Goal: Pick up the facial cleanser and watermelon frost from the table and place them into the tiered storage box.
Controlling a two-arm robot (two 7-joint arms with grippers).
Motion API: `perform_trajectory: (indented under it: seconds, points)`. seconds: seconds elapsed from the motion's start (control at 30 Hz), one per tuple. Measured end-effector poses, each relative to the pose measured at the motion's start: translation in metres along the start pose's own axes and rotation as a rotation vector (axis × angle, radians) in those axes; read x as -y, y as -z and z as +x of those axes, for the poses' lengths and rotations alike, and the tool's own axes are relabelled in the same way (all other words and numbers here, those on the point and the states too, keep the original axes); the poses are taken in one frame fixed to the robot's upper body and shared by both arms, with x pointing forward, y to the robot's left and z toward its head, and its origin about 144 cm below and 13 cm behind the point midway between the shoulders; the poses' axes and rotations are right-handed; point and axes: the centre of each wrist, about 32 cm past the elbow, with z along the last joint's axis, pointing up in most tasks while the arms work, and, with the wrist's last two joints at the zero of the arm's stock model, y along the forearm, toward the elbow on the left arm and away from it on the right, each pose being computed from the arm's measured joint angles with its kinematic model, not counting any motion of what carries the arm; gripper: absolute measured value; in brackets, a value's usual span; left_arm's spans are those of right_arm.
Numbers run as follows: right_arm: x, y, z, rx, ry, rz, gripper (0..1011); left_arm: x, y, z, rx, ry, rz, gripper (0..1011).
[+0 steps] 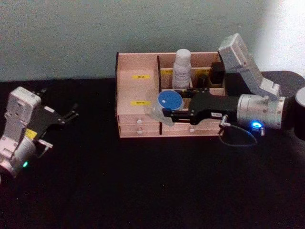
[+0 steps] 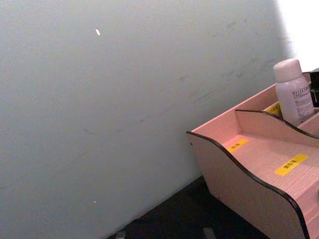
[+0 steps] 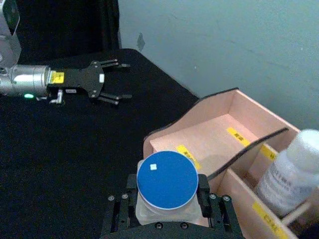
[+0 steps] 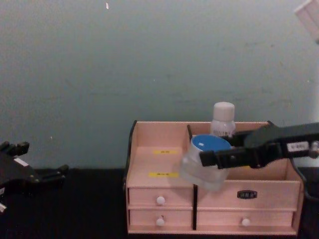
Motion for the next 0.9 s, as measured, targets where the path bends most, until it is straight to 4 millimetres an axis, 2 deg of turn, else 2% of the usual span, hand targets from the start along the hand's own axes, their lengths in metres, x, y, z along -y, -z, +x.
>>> perform_trajectory:
  seconds: [0.27,0.9]
  points:
    - [-0.020,-0.010,0.008,0.007,-0.010,0.008,707,0.000,0.000,0.000,0.000,0.000,0.000,1001]
    - [-0.054,-0.020,0.021,0.000,-0.015,-0.003,707,0.000,0.000,0.000,0.000,0.000,0.000,1001]
